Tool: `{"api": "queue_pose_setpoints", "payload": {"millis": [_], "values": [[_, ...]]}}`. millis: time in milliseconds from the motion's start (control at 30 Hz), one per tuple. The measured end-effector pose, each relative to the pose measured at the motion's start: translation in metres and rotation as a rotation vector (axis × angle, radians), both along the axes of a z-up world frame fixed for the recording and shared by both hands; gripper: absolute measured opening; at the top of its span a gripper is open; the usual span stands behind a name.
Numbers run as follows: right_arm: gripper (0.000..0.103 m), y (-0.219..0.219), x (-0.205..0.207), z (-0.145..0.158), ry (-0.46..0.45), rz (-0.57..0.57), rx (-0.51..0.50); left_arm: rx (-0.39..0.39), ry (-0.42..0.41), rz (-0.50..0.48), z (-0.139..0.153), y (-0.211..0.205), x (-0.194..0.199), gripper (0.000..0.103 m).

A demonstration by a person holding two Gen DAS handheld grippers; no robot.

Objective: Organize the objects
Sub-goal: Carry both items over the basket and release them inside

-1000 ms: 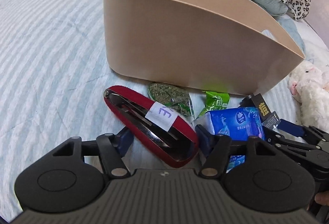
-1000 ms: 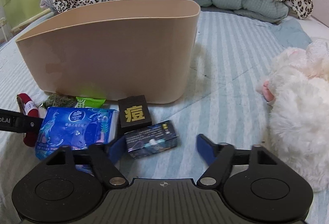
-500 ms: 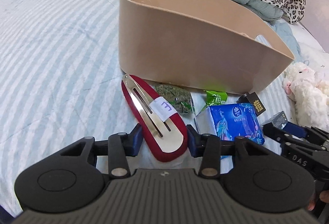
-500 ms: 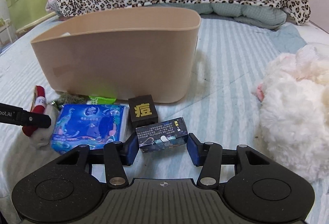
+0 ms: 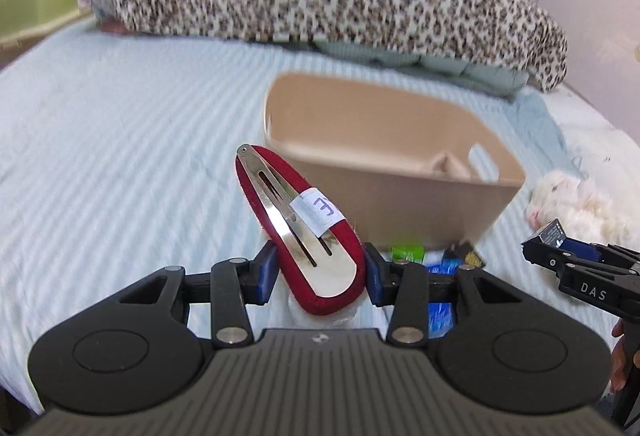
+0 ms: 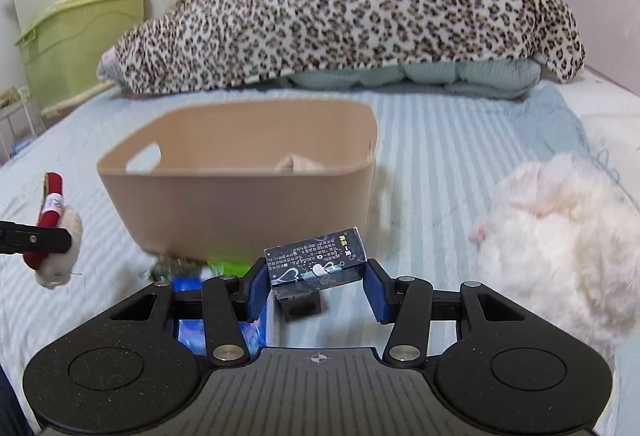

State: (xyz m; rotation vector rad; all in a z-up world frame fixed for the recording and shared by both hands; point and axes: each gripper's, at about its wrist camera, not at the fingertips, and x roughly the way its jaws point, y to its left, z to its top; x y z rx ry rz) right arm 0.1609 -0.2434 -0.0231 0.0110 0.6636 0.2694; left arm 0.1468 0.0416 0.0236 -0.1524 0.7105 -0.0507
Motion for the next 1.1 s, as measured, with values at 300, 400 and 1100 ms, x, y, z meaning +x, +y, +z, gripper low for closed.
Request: {"api": "queue_pose_setpoints", "payload": {"millis": [300,400,1100], "values": [[0.047,0.007,0.026,0.044,-0.112,-0.012,0.041,0.078,-0.133,-0.019,0.045,-0.007,0.027,0.045],[0.047,0.012,0.038,0.054,-0.136,-0.013,0.049,0.112,-0.152,-0.035,0.053,-0.013,0.046,0.045],[0.047,0.072,0.126,0.023,-0.076,-0.014,-0.082,0.269,0.101,-0.094,-0.040,-0.061,0.167,0.046]]}}
